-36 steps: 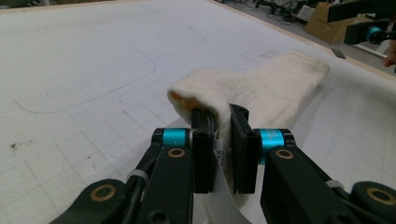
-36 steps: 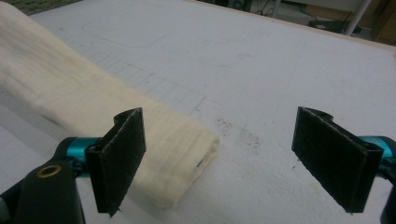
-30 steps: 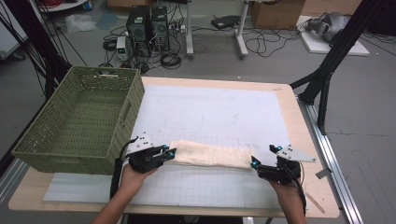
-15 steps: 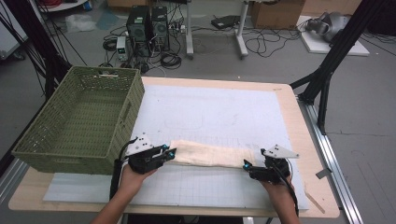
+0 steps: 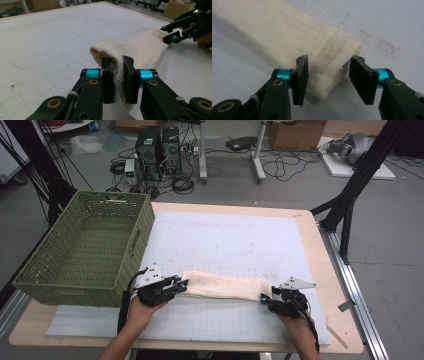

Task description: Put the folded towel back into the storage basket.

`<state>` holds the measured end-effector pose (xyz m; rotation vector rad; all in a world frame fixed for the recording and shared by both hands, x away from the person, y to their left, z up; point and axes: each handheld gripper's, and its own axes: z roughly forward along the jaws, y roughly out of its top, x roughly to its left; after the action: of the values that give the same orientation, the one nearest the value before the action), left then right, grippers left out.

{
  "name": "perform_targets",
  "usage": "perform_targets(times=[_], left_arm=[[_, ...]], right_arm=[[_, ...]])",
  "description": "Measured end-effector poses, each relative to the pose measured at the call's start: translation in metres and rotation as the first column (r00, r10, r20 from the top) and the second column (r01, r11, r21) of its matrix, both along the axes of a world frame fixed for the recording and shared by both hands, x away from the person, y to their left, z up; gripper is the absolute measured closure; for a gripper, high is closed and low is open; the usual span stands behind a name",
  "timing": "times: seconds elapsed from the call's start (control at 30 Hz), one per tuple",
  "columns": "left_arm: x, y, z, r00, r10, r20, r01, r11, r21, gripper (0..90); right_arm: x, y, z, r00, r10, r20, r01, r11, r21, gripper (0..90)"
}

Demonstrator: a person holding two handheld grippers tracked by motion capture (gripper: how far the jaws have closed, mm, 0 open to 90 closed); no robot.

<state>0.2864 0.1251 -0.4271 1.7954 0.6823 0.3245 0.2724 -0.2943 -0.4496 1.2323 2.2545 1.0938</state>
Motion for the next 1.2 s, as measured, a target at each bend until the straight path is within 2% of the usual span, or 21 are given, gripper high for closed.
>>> perform_targets(times=[0.1,0.2,0.3,0.4,0.6,0.73,0.83,1.0,1.13,1.2], left_arm=[[-0.001,0.000,0.001,1.0000,-0.001,0.007,0.001,1.0000,0.009,79.4],[-0.001,0.000,0.001,0.9999,-0.006,0.013,0.005,0.9999,0.014,79.4],[-0.002,-0.001,0.000,0.9999,-0.007,0.010,0.007,0.9998,0.020,79.4],[-0.002,-0.001,0.000,0.9999,-0.007,0.015,0.006,0.9994,0.034,79.5],[-0.004,0.000,0.000,0.9998,-0.004,0.018,0.003,0.9991,0.041,79.5],[-0.005,0.002,0.001,0.9997,-0.002,0.024,0.001,0.9993,0.037,79.5],[-0.006,0.005,0.002,0.9995,0.005,0.030,-0.006,0.9996,0.029,79.6],[-0.009,0.007,0.005,0.9991,0.006,0.043,-0.007,0.9998,0.019,79.8],[-0.014,0.010,0.008,0.9978,0.010,0.066,-0.010,0.9999,0.007,80.0],[-0.015,0.012,0.010,0.9969,0.016,0.077,-0.016,0.9999,-0.005,80.0]], right_arm=[[0.001,-0.003,-0.001,0.9994,0.012,-0.034,-0.010,0.999,0.048,57.6],[0.002,-0.004,-0.001,0.9981,0.025,-0.056,-0.021,0.997,0.077,65.7],[0.003,-0.005,-0.002,0.9961,0.009,-0.087,0.001,0.993,0.114,68.8],[0.005,-0.007,-0.002,0.9930,0.017,-0.117,0.001,0.988,0.157,78.7],[0.005,-0.005,0.000,0.9938,0.029,-0.108,-0.014,0.991,0.131,80.1],[0.004,-0.001,0.004,0.9982,0.049,-0.034,-0.046,0.997,0.069,80.2],[0.003,-0.002,0.011,0.9979,0.054,0.037,-0.056,0.996,0.073,80.3],[-0.001,-0.008,0.022,0.9849,0.076,0.156,-0.090,0.992,0.086,80.4],[-0.001,-0.009,0.026,0.9752,0.098,0.198,-0.118,0.989,0.093,80.5],[0.000,-0.010,0.029,0.9704,0.106,0.217,-0.133,0.984,0.117,80.5]])
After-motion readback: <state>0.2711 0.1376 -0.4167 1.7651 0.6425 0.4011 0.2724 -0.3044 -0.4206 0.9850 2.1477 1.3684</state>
